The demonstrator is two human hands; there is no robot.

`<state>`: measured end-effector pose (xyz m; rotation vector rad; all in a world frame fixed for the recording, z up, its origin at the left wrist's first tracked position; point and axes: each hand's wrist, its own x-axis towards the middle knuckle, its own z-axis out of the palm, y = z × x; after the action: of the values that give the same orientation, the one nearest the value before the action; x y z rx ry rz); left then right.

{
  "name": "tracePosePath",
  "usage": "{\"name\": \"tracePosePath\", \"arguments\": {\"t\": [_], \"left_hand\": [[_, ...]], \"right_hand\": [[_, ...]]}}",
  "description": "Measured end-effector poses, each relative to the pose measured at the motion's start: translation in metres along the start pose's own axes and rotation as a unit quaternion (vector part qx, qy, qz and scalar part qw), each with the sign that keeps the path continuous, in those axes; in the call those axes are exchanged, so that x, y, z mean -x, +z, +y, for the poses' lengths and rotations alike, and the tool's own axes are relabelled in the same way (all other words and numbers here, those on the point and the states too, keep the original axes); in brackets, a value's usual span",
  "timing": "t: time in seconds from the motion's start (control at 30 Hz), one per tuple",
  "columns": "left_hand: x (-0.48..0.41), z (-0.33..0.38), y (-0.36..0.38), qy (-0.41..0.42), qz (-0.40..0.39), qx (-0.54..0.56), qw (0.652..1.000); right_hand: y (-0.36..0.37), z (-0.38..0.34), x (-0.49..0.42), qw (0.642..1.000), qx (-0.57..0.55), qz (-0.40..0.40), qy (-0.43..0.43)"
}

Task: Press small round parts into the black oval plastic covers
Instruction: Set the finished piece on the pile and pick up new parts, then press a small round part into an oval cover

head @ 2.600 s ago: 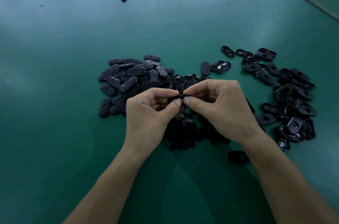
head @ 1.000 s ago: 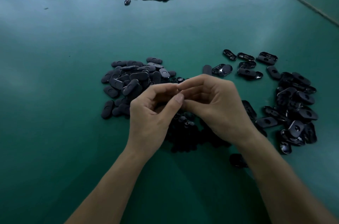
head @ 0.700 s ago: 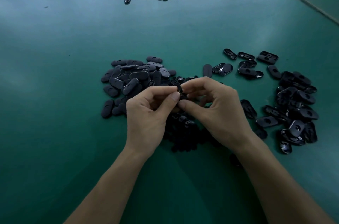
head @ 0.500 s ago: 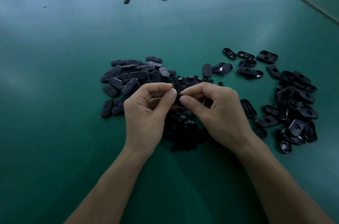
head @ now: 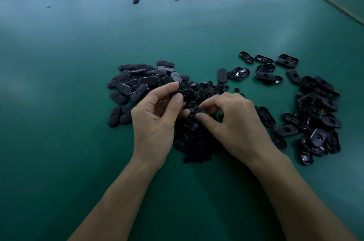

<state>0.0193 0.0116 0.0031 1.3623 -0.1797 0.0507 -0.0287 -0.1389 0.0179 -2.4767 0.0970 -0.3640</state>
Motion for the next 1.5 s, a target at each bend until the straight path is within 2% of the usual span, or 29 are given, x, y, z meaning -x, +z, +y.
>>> {"name": "tracePosePath", "arguments": {"t": [0.4,0.83,0.97,1.17,1.37,1.5], "left_hand": [[0.003,0.004,0.002,-0.018,-0.018,0.028,0.999],[0.003,0.003,0.001,-0.017,-0.025,0.014,0.999],[0.003,0.003,0.000,-0.022,-0.026,0.019,0.999],[0.003,0.004,-0.001,-0.021,-0.030,0.013,0.999],[0.002,0.003,-0.003,-0.020,-0.034,0.009,0.999],[0.002,0.003,-0.003,-0.020,-0.037,0.001,0.999]], "right_hand": [[-0.005,-0.007,0.002,0.998,0.029,-0.056,0.011],[0.000,-0.011,0.003,0.996,0.057,-0.072,0.003],[-0.001,-0.012,0.003,0.998,0.043,-0.047,-0.002],[-0.003,-0.013,0.002,0.999,-0.039,-0.003,0.036],[-0.007,-0.012,0.004,0.998,-0.008,-0.026,0.060],[-0.006,-0.010,0.003,0.999,-0.017,0.018,0.031]]}}
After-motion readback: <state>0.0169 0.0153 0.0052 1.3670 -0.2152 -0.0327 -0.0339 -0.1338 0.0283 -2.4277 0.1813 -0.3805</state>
